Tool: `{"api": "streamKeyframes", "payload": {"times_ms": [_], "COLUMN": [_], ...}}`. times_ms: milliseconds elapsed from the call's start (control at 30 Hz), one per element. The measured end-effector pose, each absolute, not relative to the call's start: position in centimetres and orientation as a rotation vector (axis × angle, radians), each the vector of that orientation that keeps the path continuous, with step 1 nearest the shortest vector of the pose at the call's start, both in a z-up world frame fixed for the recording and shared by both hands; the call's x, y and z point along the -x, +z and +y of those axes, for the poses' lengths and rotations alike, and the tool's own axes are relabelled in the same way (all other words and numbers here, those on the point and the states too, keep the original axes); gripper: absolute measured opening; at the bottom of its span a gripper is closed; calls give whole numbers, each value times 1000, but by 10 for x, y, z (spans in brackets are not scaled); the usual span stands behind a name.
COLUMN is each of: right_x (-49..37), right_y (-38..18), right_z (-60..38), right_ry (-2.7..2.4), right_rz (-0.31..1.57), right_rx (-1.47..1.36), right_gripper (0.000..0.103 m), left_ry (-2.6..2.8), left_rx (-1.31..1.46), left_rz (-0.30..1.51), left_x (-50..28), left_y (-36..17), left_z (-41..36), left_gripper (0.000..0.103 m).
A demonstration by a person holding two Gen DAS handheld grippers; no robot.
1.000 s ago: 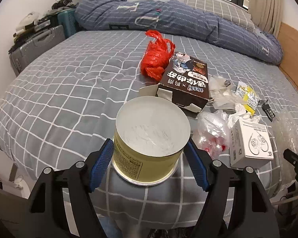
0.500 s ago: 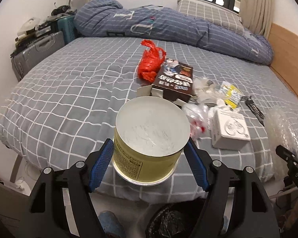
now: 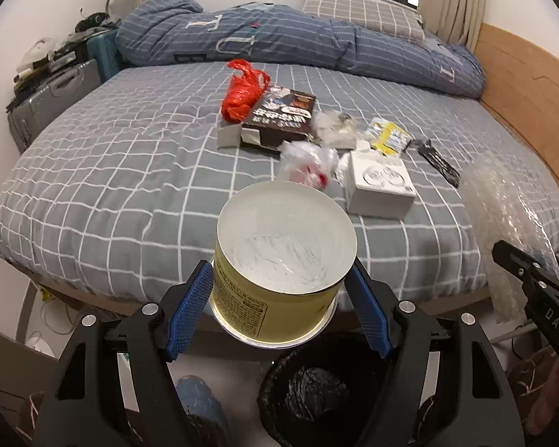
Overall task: Collect trash
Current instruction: 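Carry the yellow cup and bubble-wrap sleeve down over the black trash bin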
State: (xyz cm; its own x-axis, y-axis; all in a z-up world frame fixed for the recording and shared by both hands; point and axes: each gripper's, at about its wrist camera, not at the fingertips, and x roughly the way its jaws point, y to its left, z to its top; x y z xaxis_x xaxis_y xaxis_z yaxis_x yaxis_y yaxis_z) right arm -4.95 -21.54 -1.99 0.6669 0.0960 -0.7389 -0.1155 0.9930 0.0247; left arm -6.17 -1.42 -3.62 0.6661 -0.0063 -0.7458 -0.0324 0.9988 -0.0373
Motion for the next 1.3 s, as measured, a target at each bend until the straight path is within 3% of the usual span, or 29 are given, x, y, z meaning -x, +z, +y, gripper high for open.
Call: {"api": "streamKeyframes", "payload": {"times_ms": [1300], "right_x": [133], "right_y": [-61], "right_z": [-194], "right_ry": [156], "right_rz": [989], "right_rx": [15], "right_gripper": [19], "left_ry": [4], "left_rx": [41], "left_rz": [1040], "left_x": [142], "left_y": [-95], "left_z": [-11], "left_gripper": [71]}}
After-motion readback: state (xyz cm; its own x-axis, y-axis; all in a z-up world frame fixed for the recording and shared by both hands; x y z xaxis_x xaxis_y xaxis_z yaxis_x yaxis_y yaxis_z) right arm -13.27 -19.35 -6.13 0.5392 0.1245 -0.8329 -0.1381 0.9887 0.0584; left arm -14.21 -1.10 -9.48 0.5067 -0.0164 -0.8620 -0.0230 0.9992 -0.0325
